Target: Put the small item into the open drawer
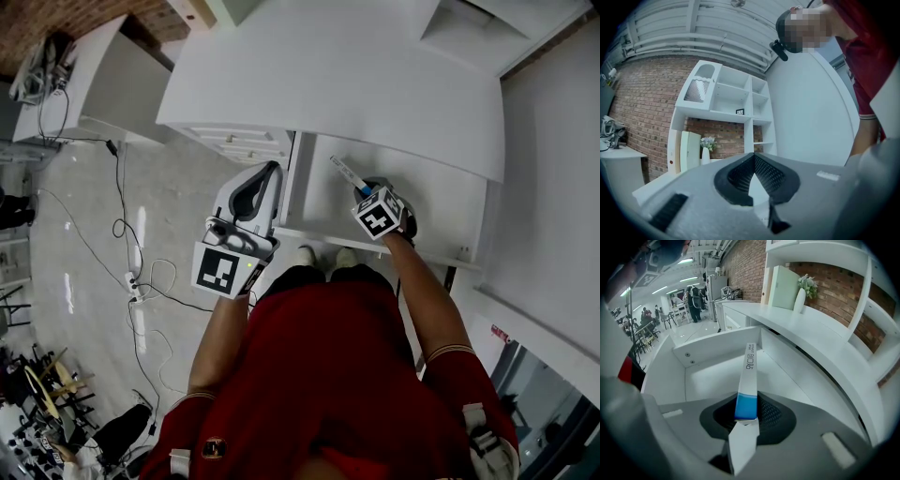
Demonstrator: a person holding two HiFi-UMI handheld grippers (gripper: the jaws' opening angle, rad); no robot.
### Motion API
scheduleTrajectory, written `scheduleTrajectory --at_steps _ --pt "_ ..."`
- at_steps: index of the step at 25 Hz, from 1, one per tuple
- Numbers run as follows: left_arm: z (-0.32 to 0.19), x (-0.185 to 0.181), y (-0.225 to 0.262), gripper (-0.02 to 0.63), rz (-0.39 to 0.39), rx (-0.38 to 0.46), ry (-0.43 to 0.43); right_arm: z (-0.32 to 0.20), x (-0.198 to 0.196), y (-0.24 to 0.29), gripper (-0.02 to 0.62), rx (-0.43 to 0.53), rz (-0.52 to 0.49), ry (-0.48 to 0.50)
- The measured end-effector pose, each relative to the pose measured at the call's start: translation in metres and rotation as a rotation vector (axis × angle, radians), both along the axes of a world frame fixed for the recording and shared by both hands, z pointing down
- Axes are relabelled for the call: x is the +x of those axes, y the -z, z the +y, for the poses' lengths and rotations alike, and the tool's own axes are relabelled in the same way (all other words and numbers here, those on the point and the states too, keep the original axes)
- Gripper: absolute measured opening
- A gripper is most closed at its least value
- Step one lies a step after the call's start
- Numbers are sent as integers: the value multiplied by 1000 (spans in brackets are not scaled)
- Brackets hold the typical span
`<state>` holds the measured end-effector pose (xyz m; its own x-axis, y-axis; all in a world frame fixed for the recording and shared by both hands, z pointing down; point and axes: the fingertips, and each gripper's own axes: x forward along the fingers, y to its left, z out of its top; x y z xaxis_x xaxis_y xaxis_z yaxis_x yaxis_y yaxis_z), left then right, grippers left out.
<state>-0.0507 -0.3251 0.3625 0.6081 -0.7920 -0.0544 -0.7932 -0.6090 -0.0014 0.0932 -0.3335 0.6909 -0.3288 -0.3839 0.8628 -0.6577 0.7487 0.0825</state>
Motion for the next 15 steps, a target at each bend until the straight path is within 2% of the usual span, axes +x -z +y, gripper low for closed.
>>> scheduleTrajectory --at_steps 4,9,15 --pt "0 -1 -1 -2 2 -3 -2 -1 1 -1 95 -1 -14 -10" --pt "4 -1 0 -2 5 -4 -9 -1 1 9 137 14 -43 -19" --pt "7 7 -1 -2 15 0 -33 0 -5 46 150 96 -107 -15"
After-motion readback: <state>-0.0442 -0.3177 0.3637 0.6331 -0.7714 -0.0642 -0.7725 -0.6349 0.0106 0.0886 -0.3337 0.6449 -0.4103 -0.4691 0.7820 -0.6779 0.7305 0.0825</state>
